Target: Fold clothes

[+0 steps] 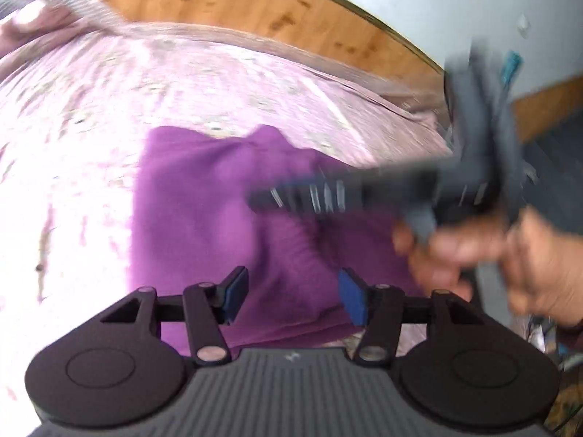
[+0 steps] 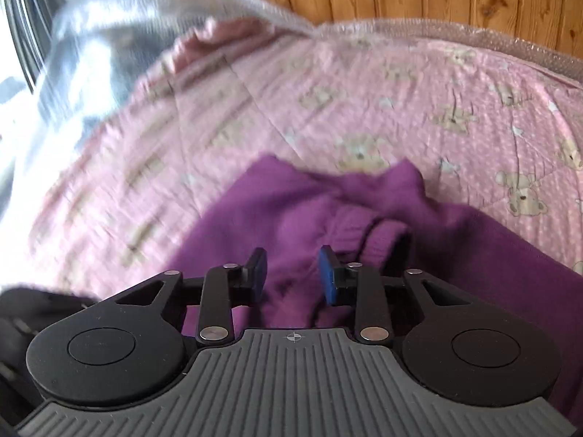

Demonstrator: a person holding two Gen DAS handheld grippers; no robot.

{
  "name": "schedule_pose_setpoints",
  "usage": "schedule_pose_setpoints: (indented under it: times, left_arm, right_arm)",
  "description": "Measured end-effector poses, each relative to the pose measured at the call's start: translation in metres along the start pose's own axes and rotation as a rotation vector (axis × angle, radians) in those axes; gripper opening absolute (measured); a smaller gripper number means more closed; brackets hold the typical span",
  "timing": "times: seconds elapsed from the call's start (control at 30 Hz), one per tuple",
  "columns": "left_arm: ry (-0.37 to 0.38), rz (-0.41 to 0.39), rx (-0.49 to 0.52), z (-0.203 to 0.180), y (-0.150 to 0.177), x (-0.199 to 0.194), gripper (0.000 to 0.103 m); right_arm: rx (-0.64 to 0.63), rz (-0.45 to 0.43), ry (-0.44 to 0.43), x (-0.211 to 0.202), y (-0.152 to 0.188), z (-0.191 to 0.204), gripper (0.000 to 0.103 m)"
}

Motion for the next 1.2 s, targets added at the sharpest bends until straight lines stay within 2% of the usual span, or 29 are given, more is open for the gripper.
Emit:
schedule_pose_setpoints:
  times: [0.03,0.07,0.1,0.17,0.23,0.3,0.4,0.43,0.5,0.6,0.67,0.77,0.8,0.87,1.03,1.1,1.2]
  left_arm:
    - [-0.028,-0.006,-0.03,0.013,-0.002,-0.003,0.056]
    - [-0.056,-0.014,-0.061,0.026,-0.005,-0.006,0.056]
    - [-0.082,-0.025,-0.094,0.038,-0.009,-0.008,0.056]
    - [-0.128,-0.055,-0.163,0.061,-0.019,-0.01,0.062]
    - [-0.152,-0.072,-0.226,0.077,-0.022,-0.011,0.069]
    - [-0.136,-0.054,-0.275,0.083,-0.021,-0.001,0.07]
    - [-0.096,-0.012,-0.332,0.084,-0.016,0.017,0.071]
    - [-0.086,0.004,-0.344,0.082,-0.009,0.022,0.069]
    - [-0.072,0.003,-0.357,0.079,-0.004,0.028,0.069]
    - [-0.071,0.008,-0.386,0.077,-0.003,0.032,0.054]
    - [-0.079,0.011,-0.392,0.078,-0.001,0.031,0.054]
    - [-0.096,0.011,-0.4,0.078,0.0,0.031,0.054]
    - [-0.101,0.012,-0.403,0.077,0.0,0.032,0.054]
    - [-0.111,0.016,-0.4,0.075,-0.001,0.031,0.055]
    - [-0.13,0.021,-0.379,0.072,-0.001,0.033,0.056]
    - [-0.136,0.022,-0.372,0.07,-0.002,0.034,0.057]
    - [-0.146,0.023,-0.361,0.069,-0.002,0.035,0.058]
  right_arm:
    - [-0.039,-0.012,0.022,0.006,0.011,-0.004,0.024]
    - [-0.062,-0.054,0.015,0.004,0.014,-0.005,0.024]
    - [-0.059,-0.059,0.014,0.0,0.016,-0.005,0.024]
    - [0.003,-0.068,0.015,-0.015,0.009,-0.005,0.031]
    - [0.025,-0.129,0.012,-0.04,0.002,-0.006,0.035]
    - [0.025,-0.145,0.032,-0.054,0.003,-0.007,0.035]
    - [-0.005,-0.061,0.054,-0.042,0.04,-0.008,0.035]
    - [-0.016,-0.032,0.061,-0.038,0.052,-0.009,0.038]
    - [0.007,-0.05,0.058,-0.037,0.053,-0.011,0.041]
    - [0.033,-0.062,0.072,-0.041,0.043,-0.013,0.035]
    - [0.024,-0.109,0.074,-0.052,0.034,-0.013,0.035]
    - [0.042,-0.07,0.083,-0.047,0.044,-0.02,0.037]
    - [0.072,-0.055,0.074,-0.044,0.05,-0.025,0.045]
    - [0.16,-0.067,0.072,-0.048,0.051,-0.038,0.05]
    - [0.275,-0.115,0.151,-0.083,0.05,-0.083,0.054]
    - [0.34,-0.101,0.168,-0.092,0.059,-0.105,0.053]
    - [0.351,-0.128,0.225,-0.114,0.064,-0.133,0.053]
Point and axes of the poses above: each gripper's, at about its wrist camera, not at the fingertips, and x roughly the way its jaws point, z to its left, y to its underside, the point moved 10 cm from there along x, roughly the way its jaws point, and after that the axes turned 13 degrees about -z, right-handed, at the moved point
